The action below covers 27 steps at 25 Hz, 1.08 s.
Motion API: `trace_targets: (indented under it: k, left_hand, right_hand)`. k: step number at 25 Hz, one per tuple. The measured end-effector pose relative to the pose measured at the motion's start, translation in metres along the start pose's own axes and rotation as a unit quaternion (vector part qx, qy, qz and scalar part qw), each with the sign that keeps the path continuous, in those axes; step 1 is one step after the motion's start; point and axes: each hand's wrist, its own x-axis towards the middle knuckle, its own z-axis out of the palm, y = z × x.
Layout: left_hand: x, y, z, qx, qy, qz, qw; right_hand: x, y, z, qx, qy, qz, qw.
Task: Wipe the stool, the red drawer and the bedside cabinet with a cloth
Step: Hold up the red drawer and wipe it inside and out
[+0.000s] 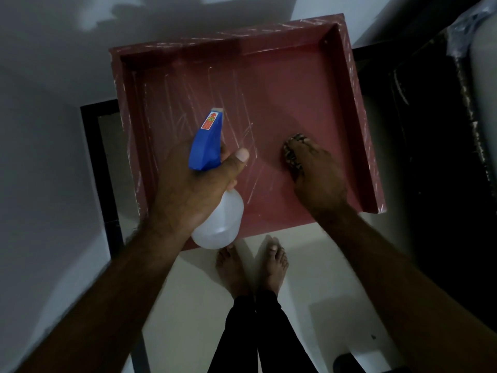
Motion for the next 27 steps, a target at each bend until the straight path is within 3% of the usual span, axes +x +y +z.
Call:
trace_targets:
  k: [2, 7, 12, 19, 24, 27]
  left_hand:
    - [-0.004, -0.001, 0.001, 0.005, 0.005, 0.001, 1.000]
    - [-0.017, -0.007, 0.009, 0.000, 0.013, -0.008, 1.000]
    - [-0.036, -0.014, 0.016, -0.004, 0.024, -0.019, 1.000]
    - [-0.066, -0.028, 0.019, -0.006, 0.033, -0.033, 0.999]
    - [-0.083, -0.038, 0.019, -0.009, 0.047, -0.037, 0.998]
    - [-0.091, -0.039, 0.021, -0.014, 0.045, -0.054, 0.997]
  right_hand:
    - [-0.010, -0.015, 0.005, 0.004, 0.002, -0.006, 1.000]
    - [-0.031, -0.027, 0.014, -0.007, -0.054, -0.130, 0.990]
    - [-0.031, -0.001, 0.004, 0.026, 0.002, -0.009, 1.000]
    - [-0.060, -0.020, 0.016, -0.009, -0.048, -0.145, 0.988]
    - [-0.055, 0.007, 0.012, 0.018, -0.002, -0.027, 0.999]
    - [-0.071, -0.017, 0.017, 0.000, -0.028, -0.069, 0.997]
